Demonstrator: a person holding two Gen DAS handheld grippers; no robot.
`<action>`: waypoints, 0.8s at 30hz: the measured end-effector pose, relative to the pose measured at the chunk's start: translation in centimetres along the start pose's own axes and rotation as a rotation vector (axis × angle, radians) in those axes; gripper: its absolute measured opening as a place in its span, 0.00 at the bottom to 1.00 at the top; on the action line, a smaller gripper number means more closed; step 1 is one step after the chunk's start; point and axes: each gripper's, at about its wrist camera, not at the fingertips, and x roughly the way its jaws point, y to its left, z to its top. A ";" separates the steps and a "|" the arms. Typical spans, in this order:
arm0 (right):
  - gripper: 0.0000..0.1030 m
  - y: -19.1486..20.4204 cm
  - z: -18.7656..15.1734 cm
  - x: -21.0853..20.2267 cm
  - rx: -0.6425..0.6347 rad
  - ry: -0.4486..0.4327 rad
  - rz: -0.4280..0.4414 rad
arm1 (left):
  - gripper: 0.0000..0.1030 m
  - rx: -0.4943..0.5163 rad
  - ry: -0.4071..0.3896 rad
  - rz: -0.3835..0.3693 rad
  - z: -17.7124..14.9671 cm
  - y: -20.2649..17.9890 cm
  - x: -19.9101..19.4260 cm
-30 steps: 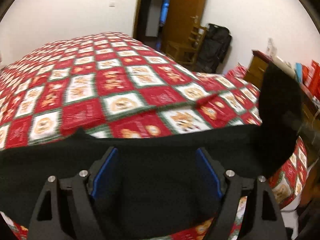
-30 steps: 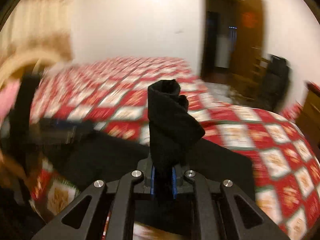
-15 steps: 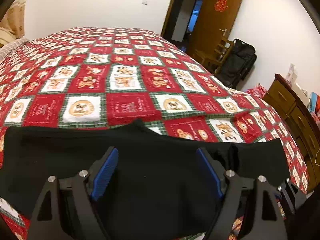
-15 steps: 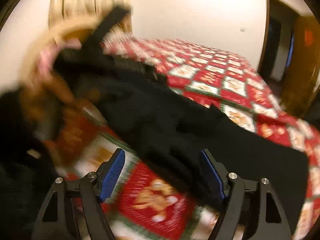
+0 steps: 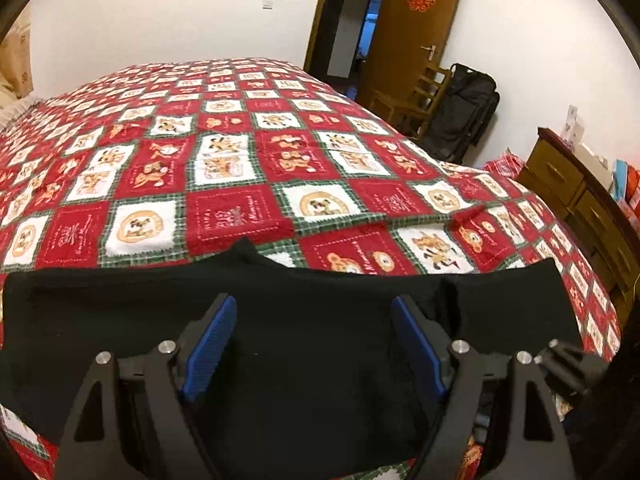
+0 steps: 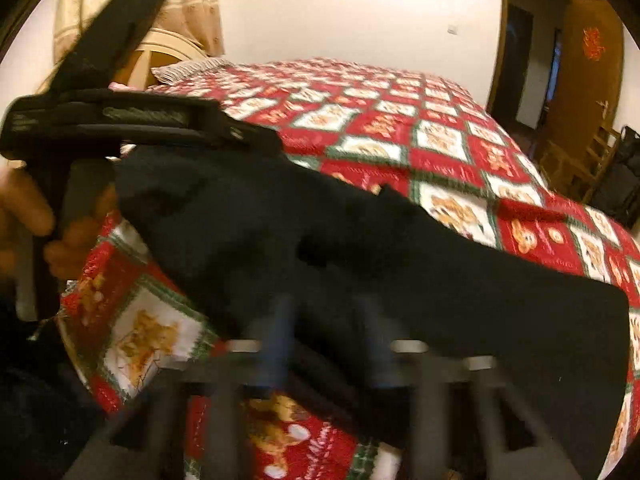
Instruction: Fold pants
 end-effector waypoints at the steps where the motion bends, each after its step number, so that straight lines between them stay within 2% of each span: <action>1: 0.10 -0.4 0.1 -0.2 0.026 -0.007 0.012 | 0.80 -0.009 0.002 -0.002 0.0 0.2 0.0; 8: 0.09 1.7 1.0 -2.4 -0.041 -0.109 0.069 | 0.80 -0.038 0.003 0.002 0.0 0.8 0.2; 13: 0.09 3.2 -0.6 0.5 -0.117 -0.033 0.077 | 0.80 -0.035 -0.010 0.001 0.2 0.9 -0.2; 16: 0.13 3.8 -1.0 0.6 -0.151 -0.054 0.060 | 0.80 -0.023 -0.012 -0.003 0.2 0.6 -0.2; 19: 0.27 3.4 -0.5 -0.1 -0.121 -0.036 0.111 | 0.80 0.011 -0.008 0.001 0.3 -0.3 0.1; 22: 0.35 1.7 0.1 -3.4 -0.026 -0.089 0.191 | 0.80 0.045 -0.007 -0.020 0.6 -1.7 0.2; 24: 0.55 -0.5 0.5 -6.7 0.052 -0.174 0.211 | 0.80 0.071 -0.017 -0.034 0.9 -2.7 0.0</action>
